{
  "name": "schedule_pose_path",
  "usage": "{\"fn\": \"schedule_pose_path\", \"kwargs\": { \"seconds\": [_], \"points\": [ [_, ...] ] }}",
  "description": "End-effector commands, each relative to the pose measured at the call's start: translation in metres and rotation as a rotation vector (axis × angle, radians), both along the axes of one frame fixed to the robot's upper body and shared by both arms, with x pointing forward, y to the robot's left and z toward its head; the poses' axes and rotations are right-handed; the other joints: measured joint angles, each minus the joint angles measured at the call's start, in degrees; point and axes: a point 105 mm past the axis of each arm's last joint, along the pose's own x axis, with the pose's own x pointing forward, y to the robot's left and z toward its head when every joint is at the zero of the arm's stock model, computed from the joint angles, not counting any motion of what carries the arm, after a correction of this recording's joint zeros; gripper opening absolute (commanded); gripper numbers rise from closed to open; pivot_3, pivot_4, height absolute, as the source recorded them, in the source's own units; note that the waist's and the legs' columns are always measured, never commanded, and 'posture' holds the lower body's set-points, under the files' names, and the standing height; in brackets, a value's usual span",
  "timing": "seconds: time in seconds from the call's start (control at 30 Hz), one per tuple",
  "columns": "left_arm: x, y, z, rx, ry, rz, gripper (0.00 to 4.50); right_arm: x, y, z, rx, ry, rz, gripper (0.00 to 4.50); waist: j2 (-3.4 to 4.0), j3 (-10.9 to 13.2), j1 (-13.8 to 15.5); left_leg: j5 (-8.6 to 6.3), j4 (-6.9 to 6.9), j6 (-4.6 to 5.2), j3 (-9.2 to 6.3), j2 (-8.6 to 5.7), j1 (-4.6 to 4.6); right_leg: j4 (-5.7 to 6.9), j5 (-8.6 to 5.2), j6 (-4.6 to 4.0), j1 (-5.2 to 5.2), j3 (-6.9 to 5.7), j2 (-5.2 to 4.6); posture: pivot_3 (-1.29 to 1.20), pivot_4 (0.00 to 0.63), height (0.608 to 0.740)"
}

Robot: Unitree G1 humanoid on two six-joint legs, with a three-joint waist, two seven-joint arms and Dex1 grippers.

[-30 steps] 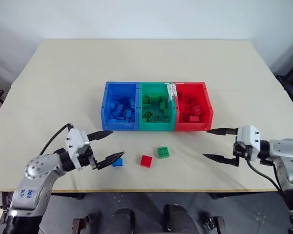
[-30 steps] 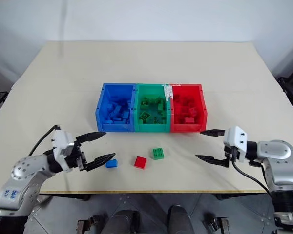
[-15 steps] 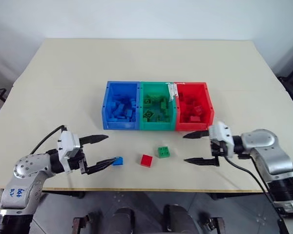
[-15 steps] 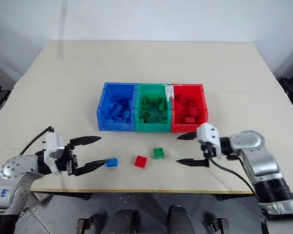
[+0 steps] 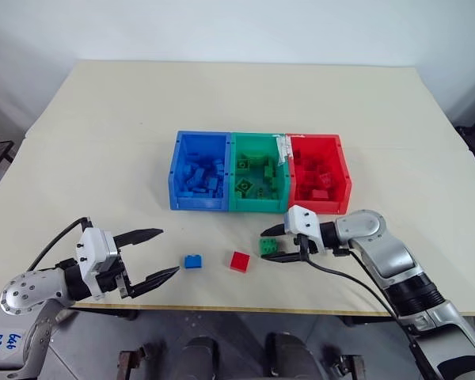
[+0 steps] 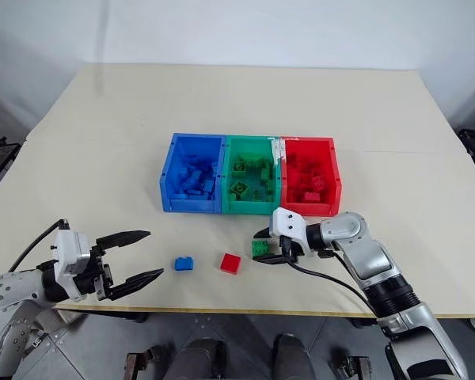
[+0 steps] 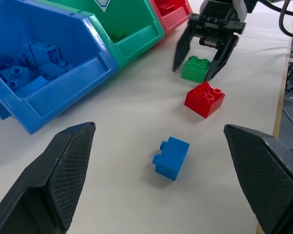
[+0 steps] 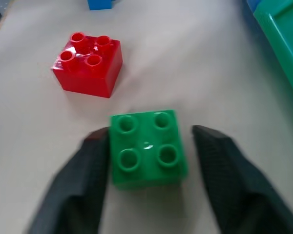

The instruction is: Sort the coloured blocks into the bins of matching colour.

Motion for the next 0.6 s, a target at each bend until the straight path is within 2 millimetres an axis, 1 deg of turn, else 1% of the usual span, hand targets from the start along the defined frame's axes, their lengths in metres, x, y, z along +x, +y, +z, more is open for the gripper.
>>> {"fn": "schedule_pose_path", "kwargs": {
  "seconds": [0.03,0.1,0.13,0.2,0.33,0.43,0.5,0.57,0.6],
  "points": [
    [-0.003,-0.004,0.010,-0.011,-0.045,-0.025,4.50,-0.004,0.000,0.027,0.075,-0.049,0.058,1.48,0.00,0.0,0.0,0.00,0.00,0.00,0.00,0.00,0.00,0.00,0.00,0.00,0.00,0.00,0.00,0.00,0.150,0.740],
    [-0.002,-0.003,0.011,-0.018,-0.047,-0.020,4.50,-0.001,0.004,0.049,0.163,-0.030,0.053,1.48,0.00,0.0,0.0,0.00,0.00,0.00,0.00,0.00,0.00,0.00,0.00,0.00,0.00,0.00,0.01,0.00,0.150,0.740],
    [-0.002,-0.002,0.010,-0.023,-0.046,-0.007,4.50,0.005,0.008,0.067,0.235,-0.022,0.025,1.48,0.01,0.0,-0.1,0.00,0.00,0.00,0.00,0.00,0.00,0.00,0.00,0.00,0.00,0.00,0.00,0.00,0.150,0.740],
    [0.000,0.000,0.010,-0.036,-0.048,0.020,4.50,0.020,0.013,0.094,0.330,-0.029,-0.038,1.48,0.04,0.0,-0.7,0.01,0.04,-0.01,0.05,0.04,0.00,0.02,0.00,0.00,0.00,0.03,-0.01,0.00,0.150,0.740],
    [-0.002,0.003,0.006,-0.053,-0.044,0.066,4.50,0.057,0.016,0.122,0.377,-0.093,-0.188,1.48,0.04,0.0,-1.4,0.04,-0.01,-0.09,-0.03,0.12,0.03,0.06,0.00,-0.04,0.00,-0.09,0.02,0.00,0.150,0.740],
    [-0.006,0.004,0.004,-0.060,-0.037,0.093,4.50,0.084,0.019,0.129,0.363,-0.128,-0.298,1.48,0.04,0.0,-1.5,0.03,-0.06,-0.08,-0.01,0.11,0.03,0.05,0.01,-0.06,-0.02,-0.08,0.01,0.00,0.150,0.740],
    [-0.008,0.003,0.003,-0.063,-0.036,0.101,4.50,0.095,0.021,0.128,0.347,-0.142,-0.338,1.48,0.04,0.0,-1.5,0.03,-0.09,-0.07,0.02,0.10,-0.01,0.06,0.01,-0.07,-0.09,-0.06,0.00,0.00,0.150,0.740],
    [-0.010,0.002,0.003,-0.066,-0.035,0.109,4.50,0.104,0.021,0.125,0.327,-0.165,-0.369,2.20,0.04,0.0,-1.4,0.03,-0.13,-0.07,0.02,0.10,-0.03,0.06,0.01,-0.07,-0.13,-0.08,0.01,0.00,0.150,0.740],
    [-0.011,0.002,0.002,-0.067,-0.034,0.113,4.50,0.106,0.020,0.125,0.325,-0.181,-0.373,2.47,0.04,0.0,-1.4,0.03,-0.13,-0.07,0.00,0.10,-0.03,0.09,0.01,-0.07,-0.14,-0.11,0.01,0.00,0.150,0.740]
  ]
}}
